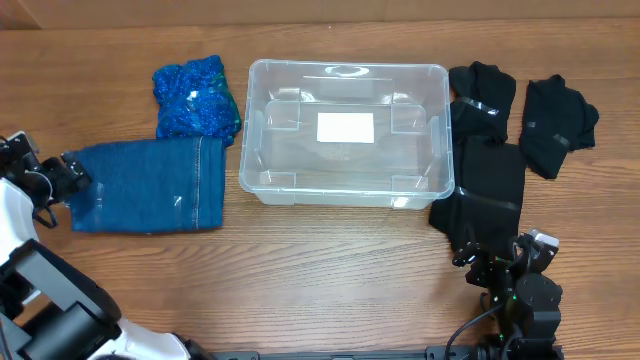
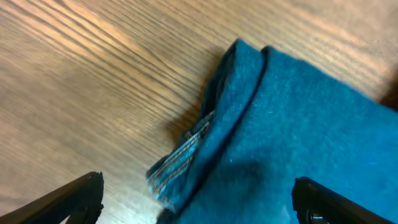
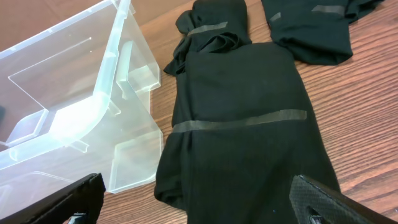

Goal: Pack container
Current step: 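Lift the denim with the left gripper and lower it into the bin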

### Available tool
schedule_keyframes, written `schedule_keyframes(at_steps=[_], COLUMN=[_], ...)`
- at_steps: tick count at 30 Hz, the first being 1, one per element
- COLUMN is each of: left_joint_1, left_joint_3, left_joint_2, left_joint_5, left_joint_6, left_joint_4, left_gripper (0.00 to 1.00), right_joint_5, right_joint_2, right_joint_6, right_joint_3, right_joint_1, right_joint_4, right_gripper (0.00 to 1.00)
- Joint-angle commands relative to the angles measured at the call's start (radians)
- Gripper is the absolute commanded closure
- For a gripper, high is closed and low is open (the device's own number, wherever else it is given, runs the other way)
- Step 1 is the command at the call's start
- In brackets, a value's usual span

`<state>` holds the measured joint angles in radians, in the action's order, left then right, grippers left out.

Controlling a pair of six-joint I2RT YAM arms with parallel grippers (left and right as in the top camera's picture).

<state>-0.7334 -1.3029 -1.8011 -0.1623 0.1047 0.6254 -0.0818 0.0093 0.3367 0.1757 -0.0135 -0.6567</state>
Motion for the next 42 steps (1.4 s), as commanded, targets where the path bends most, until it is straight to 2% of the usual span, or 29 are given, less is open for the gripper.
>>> schedule_keyframes(at_steps=[1, 5, 7, 8, 10, 11, 14, 15, 18, 21, 22, 23, 27, 29, 33, 35, 39, 42], left_joint_1=[-0.006, -0.005, -0.003, -0.003, -0.003, -0.003, -0.004, -0.004, -0.001, -0.001, -0.001, 0.001, 0.022, 0.084, 0.299, 0.489, 0.83, 0.968], left_joint_3=[-0.017, -0.017, -0.016, -0.016, -0.017, -0.017, -0.034, -0.062, -0.158, -0.266, -0.317, -0.392, -0.404, -0.404, -0.404, -0.401, -0.401, -0.401], left_joint_2=[-0.142, -0.239, -0.269, -0.278, -0.283, -0.279, -0.266, -0.248, -0.166, -0.024, 0.06, 0.247, 0.436, 0.511, 0.573, 0.563, 0.463, 0.351], left_joint_5=[-0.075, -0.19, -0.248, -0.302, -0.441, -0.486, -0.549, -0.568, -0.607, -0.751, -0.824, -0.935, -0.937, -0.918, -0.697, -0.502, -0.178, -0.049], left_joint_6=[0.053, 0.052, 0.052, 0.052, 0.052, 0.047, 0.007, -0.04, -0.084, -0.12, -0.168, -0.328, -0.52, -0.649, -0.855, -0.94, -1.009, -1.081], left_joint_4=[-0.013, -0.036, -0.039, -0.038, -0.035, -0.032, 0.022, 0.074, 0.222, 0.348, 0.404, 0.479, 0.433, 0.366, 0.273, 0.229, 0.122, 0.063], left_gripper=[0.0, 0.0, 0.06, 0.13, 0.4, 0.5, 0.96, 0.96, 0.96, 0.96, 0.96, 0.96, 0.96, 0.96, 0.96, 0.96, 0.96, 0.96], right_joint_5=[-0.002, -0.002, -0.002, -0.002, -0.002, -0.002, -0.002, -0.002, -0.002, -0.002, -0.002, -0.002, -0.002, -0.002, -0.002, -0.002, -0.002, -0.002], right_joint_2=[-0.006, -0.006, -0.006, -0.006, -0.006, -0.006, -0.006, -0.006, -0.006, -0.006, -0.006, -0.006, -0.006, -0.006, -0.006, -0.006, -0.006, -0.006], right_joint_6=[0.001, 0.001, 0.001, 0.001, 0.001, 0.001, 0.001, 0.001, 0.001, 0.001, 0.001, 0.001, 0.001, 0.001, 0.001, 0.001, 0.001, 0.001], right_joint_3=[-0.017, -0.017, -0.017, -0.017, -0.017, -0.017, -0.017, -0.017, -0.017, -0.017, -0.017, -0.017, -0.017, -0.017, -0.017, -0.017, -0.017, -0.017], right_joint_1=[0.003, 0.003, 0.003, 0.003, 0.003, 0.003, 0.003, 0.003, 0.003, 0.003, 0.003, 0.003, 0.003, 0.003, 0.003, 0.003, 0.003, 0.003], right_joint_4=[-0.002, -0.002, -0.002, -0.002, -0.002, -0.002, -0.002, -0.002, -0.002, -0.002, -0.002, -0.002, -0.002, -0.002, -0.002, -0.002, -0.002, -0.002], right_gripper=[0.0, 0.0, 0.0, 0.0, 0.0, 0.0, 0.0, 0.0, 0.0, 0.0, 0.0, 0.0, 0.0, 0.0, 0.0, 0.0, 0.0, 0.0])
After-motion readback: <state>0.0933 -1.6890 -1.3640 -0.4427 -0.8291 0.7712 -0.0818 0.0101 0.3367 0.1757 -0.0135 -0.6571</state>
